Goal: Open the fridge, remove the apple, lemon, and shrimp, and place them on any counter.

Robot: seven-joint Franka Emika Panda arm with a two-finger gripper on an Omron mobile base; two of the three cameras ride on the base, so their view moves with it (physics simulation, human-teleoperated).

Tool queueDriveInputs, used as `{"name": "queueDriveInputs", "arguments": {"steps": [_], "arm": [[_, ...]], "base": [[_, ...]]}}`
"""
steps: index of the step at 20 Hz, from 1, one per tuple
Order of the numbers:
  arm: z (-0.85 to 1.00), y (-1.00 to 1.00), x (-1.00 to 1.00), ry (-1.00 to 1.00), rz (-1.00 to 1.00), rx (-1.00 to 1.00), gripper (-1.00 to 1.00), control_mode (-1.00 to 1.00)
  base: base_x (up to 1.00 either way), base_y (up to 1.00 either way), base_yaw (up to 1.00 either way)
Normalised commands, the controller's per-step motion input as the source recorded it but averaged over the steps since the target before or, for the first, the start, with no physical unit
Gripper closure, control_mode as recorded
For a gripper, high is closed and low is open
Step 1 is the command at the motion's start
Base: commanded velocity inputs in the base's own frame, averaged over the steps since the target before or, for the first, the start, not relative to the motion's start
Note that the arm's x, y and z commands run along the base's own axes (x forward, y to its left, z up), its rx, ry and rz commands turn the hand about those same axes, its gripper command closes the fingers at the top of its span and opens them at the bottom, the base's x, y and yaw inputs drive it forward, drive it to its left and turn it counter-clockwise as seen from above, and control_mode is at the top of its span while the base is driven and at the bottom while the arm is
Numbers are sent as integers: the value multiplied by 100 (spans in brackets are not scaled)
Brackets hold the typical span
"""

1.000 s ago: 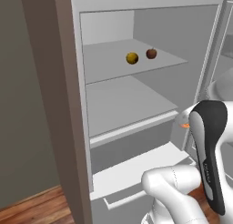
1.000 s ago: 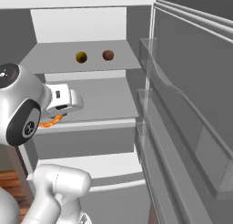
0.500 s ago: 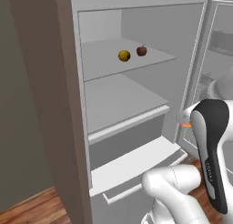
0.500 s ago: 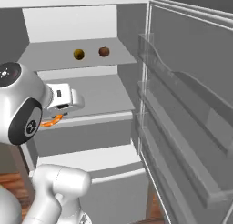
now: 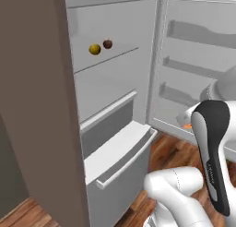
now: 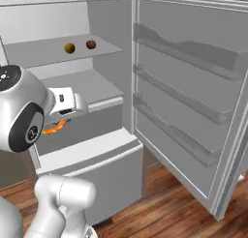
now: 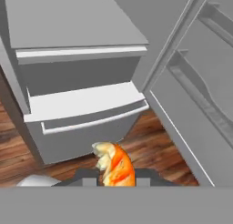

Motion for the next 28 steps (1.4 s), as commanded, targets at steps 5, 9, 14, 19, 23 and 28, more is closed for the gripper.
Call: {"name": "queueDriveInputs", "arguments": {"steps": [5, 9, 14, 19, 23, 28], "arm": [[0, 0, 0, 0, 0, 0, 100, 100], [0, 0, 0, 0, 0, 0, 100, 100], [0, 0, 0, 0, 0, 0, 100, 100], [0, 0, 0, 0, 0, 0, 100, 100], [0, 0, 0, 0, 0, 0, 100, 100], [0, 0, 0, 0, 0, 0, 100, 100]], "base": [[-92, -1, -60], [-90, -26, -56], [-83, -43, -52], [-48, -52, -43], [5, -67, -26], [0, -83, -22]]}}
